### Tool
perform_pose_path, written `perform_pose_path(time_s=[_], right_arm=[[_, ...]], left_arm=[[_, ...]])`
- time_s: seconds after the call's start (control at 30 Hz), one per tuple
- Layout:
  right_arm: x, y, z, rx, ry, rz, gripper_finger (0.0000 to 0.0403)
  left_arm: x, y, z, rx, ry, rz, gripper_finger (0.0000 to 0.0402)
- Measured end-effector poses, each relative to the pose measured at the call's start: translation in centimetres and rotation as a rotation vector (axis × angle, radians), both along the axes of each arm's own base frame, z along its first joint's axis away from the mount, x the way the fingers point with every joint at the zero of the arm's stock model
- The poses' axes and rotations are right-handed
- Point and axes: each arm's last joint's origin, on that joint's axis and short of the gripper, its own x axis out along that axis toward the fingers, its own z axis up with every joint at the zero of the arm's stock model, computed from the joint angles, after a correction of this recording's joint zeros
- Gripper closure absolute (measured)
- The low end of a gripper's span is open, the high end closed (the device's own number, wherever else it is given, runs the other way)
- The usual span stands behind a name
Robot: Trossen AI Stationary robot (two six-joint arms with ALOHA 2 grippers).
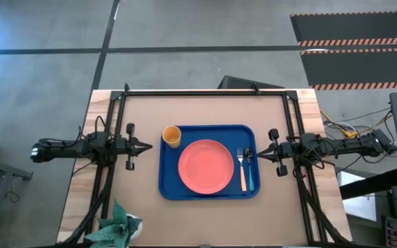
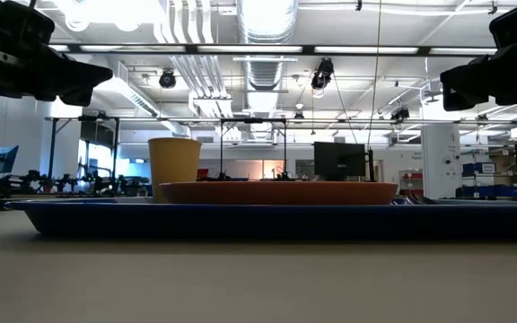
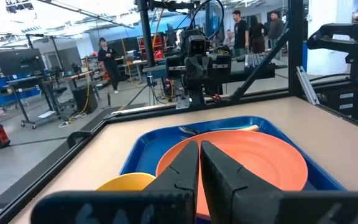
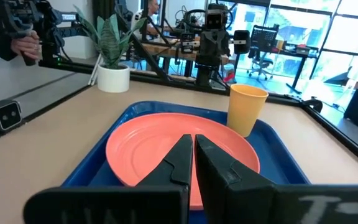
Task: Pick and place plate/cup/fork/spoon on tray
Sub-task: Return to Home Position
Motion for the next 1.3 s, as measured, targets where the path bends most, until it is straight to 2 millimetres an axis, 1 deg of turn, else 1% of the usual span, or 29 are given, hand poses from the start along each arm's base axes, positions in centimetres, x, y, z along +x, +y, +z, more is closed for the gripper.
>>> perform_pose_path(time_s=[1.3], right_arm=[[0.00, -0.03, 0.09, 0.034, 0.003, -0.011, 0.0394]], left_arm=[[0.24, 0.00, -0.22, 0.000, 0.029, 0.001, 0.0402]])
